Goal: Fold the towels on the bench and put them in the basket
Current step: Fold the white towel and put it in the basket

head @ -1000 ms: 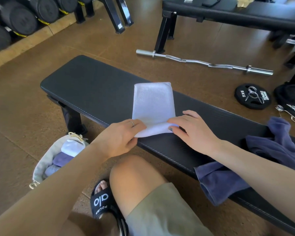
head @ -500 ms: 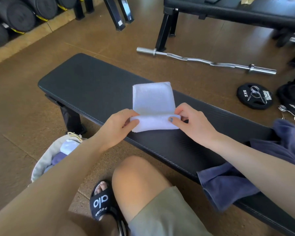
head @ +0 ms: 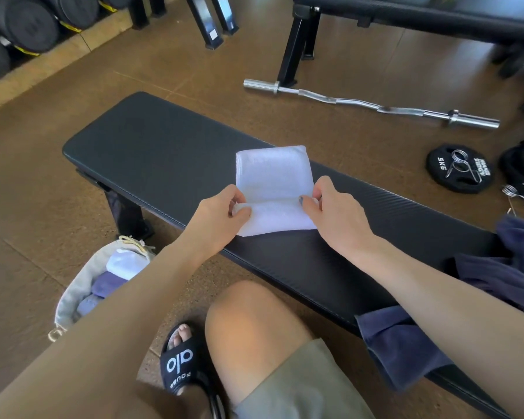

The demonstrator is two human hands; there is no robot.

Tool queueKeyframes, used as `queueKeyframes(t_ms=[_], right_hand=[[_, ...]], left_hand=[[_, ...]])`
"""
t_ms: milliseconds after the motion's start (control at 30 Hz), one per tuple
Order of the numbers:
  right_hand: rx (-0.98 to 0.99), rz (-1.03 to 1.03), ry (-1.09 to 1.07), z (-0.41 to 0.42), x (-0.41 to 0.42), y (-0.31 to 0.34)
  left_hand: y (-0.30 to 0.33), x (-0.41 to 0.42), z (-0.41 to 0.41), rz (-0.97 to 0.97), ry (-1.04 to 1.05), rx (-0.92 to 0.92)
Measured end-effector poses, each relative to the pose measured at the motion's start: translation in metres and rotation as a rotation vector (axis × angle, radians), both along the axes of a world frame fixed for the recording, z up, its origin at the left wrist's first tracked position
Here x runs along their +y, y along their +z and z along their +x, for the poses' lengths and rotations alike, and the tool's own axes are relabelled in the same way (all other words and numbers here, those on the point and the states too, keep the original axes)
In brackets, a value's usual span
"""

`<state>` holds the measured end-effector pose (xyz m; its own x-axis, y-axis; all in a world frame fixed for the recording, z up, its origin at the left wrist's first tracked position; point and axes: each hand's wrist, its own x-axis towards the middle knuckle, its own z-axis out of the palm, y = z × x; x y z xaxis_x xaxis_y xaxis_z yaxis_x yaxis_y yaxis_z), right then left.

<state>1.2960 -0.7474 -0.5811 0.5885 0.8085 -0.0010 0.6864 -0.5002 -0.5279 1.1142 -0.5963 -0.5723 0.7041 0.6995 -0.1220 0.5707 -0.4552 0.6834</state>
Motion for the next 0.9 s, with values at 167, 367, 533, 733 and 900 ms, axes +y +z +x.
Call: queueKeyframes(t_ms=[167,367,533,733,900], right_hand=[[-0.250,0.003,0.009,-0.002,0.000,-0.009],[-0.673,0.106,0.283,0.000,0.003,-0.007],[-0.729,0.134,0.618,0.005,-0.004,-0.010],[-0.497,0.094,0.568,0.014,-0.027,-0.010],[-0.418,0.059,0.564,0.017,-0.025,-0.002]], left_hand=[[0.003,0.000,0.005,0.466,-0.098,0.044],[-0.006,-0.015,0.016,0.922,-0.568,0.045],[-0.010,-0.026,0.010,0.839,-0.540,0.032],[-0.012,-0.033,0.007,0.884,-0.556,0.141],[-0.013,-0.040,0.009,0.899,-0.525,0.250]])
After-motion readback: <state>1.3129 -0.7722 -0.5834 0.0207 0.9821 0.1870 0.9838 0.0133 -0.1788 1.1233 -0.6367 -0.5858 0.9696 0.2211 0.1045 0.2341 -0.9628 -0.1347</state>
